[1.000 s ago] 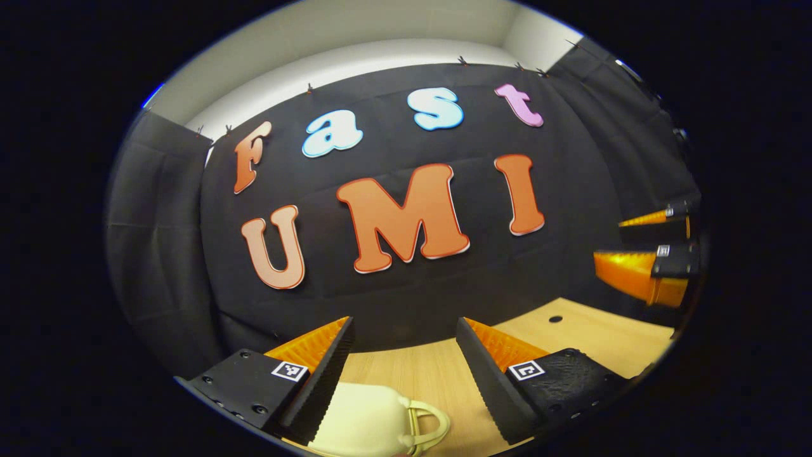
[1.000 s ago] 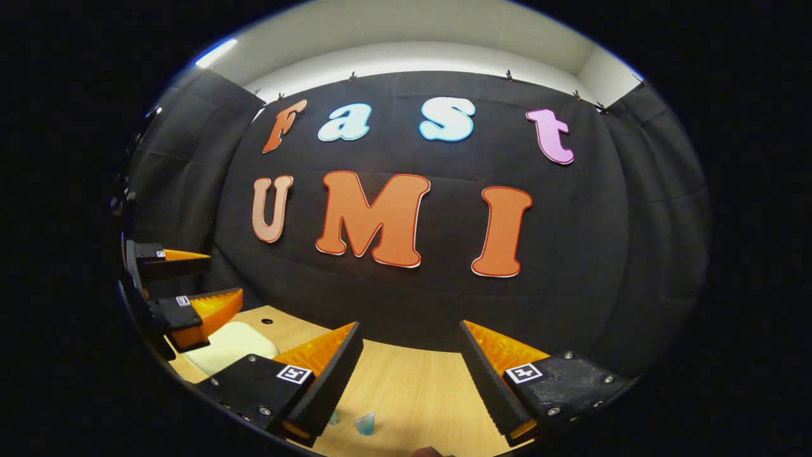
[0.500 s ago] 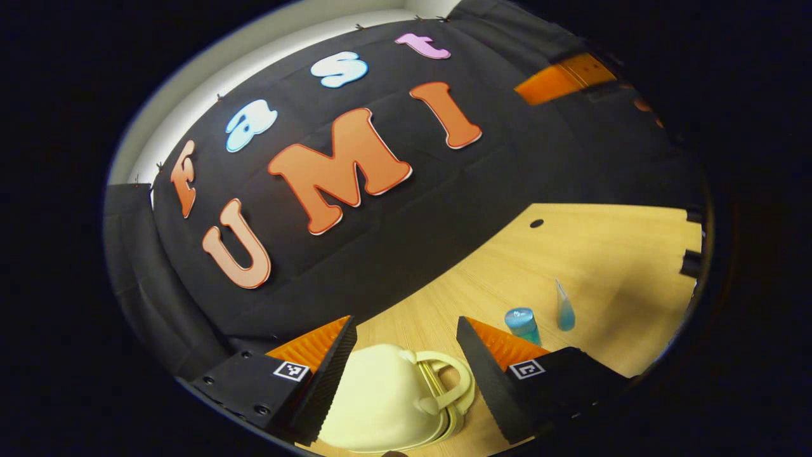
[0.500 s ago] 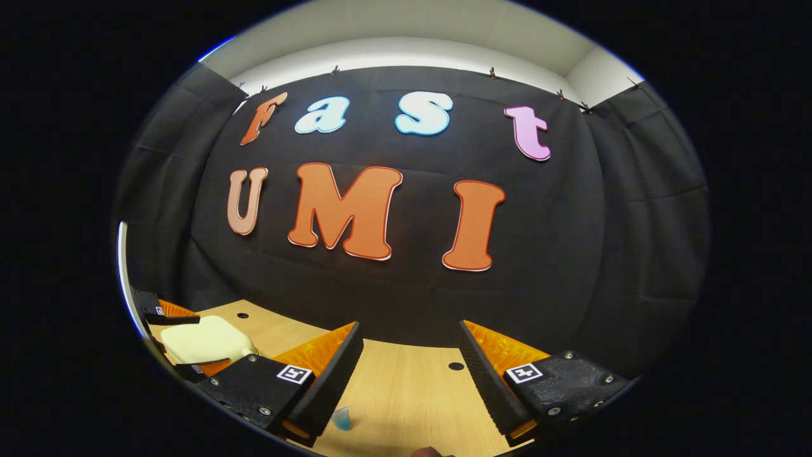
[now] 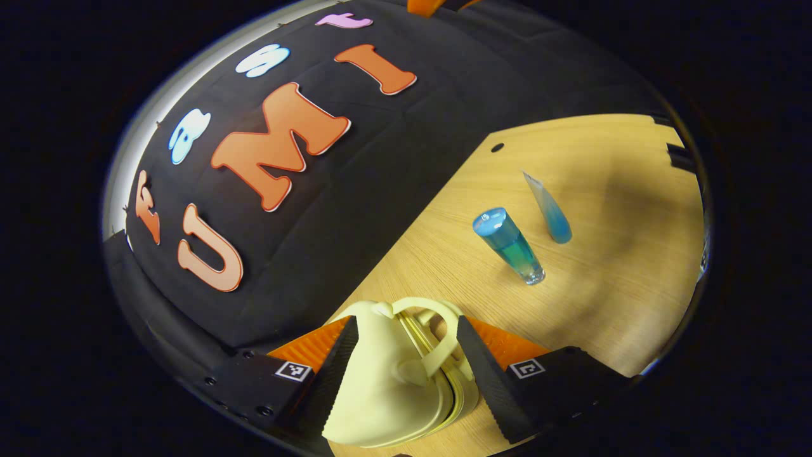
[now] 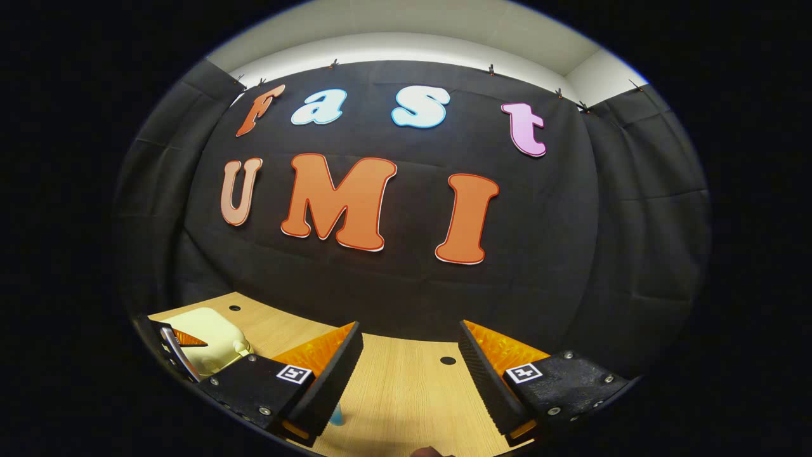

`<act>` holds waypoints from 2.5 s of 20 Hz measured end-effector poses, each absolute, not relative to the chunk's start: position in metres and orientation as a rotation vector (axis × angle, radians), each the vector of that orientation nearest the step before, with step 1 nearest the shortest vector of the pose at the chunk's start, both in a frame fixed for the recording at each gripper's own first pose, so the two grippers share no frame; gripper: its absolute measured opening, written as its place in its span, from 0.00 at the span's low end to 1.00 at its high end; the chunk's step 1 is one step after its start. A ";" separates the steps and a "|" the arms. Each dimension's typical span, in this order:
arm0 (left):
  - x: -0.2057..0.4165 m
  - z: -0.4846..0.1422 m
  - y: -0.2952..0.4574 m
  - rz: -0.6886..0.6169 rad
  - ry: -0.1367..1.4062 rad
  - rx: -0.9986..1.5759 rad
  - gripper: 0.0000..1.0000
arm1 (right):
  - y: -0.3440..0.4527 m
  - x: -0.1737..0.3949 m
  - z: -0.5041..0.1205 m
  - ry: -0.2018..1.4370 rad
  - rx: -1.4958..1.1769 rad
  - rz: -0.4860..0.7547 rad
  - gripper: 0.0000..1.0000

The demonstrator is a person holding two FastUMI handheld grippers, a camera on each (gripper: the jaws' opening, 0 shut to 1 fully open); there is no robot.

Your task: First open the suitcase, pack the skin care products into it, and then close the suitcase.

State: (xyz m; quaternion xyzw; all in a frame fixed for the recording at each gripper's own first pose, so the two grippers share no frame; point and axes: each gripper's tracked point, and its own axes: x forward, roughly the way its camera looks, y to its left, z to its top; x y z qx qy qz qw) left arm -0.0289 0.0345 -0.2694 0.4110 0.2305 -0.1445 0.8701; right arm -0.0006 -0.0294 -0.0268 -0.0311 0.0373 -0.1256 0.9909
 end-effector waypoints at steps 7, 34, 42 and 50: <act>-0.026 -0.309 0.048 -0.326 0.538 1.062 0.87 | -0.031 0.002 -0.033 0.086 -0.055 -0.265 0.95; 0.029 -0.137 0.198 0.048 0.397 0.457 0.01 | 0.035 0.031 -0.033 0.102 -0.081 -0.171 0.95; 0.020 -0.123 0.302 0.189 0.393 0.355 0.01 | 0.071 0.044 -0.032 0.113 -0.072 -0.156 0.95; 0.007 -0.157 0.410 0.313 0.463 0.336 0.01 | 0.104 0.046 -0.040 0.141 -0.074 -0.163 0.95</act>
